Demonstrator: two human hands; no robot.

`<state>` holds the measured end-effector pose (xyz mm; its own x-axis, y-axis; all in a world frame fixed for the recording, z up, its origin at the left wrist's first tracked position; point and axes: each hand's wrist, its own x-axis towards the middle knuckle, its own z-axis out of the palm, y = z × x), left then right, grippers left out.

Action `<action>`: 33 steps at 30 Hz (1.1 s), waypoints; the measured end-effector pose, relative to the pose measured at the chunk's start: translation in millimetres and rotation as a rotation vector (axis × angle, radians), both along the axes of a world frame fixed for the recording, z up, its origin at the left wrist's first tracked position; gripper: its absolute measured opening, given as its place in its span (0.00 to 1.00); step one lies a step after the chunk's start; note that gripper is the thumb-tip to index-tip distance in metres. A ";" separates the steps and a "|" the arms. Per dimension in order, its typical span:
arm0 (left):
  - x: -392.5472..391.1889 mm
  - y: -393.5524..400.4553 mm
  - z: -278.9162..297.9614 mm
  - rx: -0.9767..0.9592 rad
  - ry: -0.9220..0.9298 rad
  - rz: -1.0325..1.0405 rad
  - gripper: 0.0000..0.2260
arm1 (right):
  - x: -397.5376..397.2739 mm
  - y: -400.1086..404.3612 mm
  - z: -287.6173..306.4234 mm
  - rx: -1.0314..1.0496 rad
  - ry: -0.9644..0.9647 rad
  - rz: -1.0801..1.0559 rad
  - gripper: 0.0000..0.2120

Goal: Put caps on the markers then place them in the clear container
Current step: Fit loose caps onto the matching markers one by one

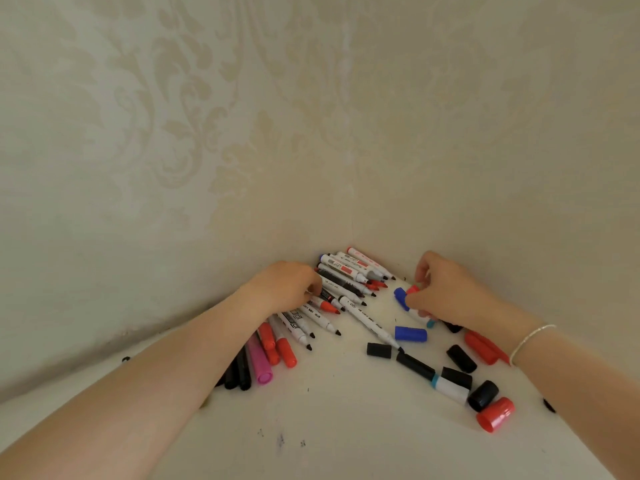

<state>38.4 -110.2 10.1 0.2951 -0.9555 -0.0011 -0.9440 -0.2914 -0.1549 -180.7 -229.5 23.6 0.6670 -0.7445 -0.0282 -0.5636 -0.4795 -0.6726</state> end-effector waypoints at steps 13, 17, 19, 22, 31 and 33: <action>-25.4 23.9 34.6 -0.483 0.820 -0.055 0.07 | 16.4 22.6 28.5 0.425 -0.826 -0.063 0.08; -36.0 29.0 47.8 -0.420 1.308 0.032 0.13 | 23.0 29.6 36.7 0.474 -0.892 -0.062 0.09; -38.7 31.4 50.1 -0.348 1.418 0.006 0.17 | 25.7 34.0 39.0 0.446 -0.896 -0.069 0.07; -42.5 35.8 52.0 -0.287 1.473 -0.020 0.23 | 28.0 40.5 42.8 0.384 -0.883 -0.070 0.08; -47.7 43.0 56.8 -0.266 1.459 0.002 0.24 | 33.2 49.2 49.2 0.340 -0.871 -0.044 0.08; -46.3 43.8 54.2 -0.277 1.466 0.005 0.23 | 32.8 49.2 50.3 0.350 -0.855 -0.021 0.08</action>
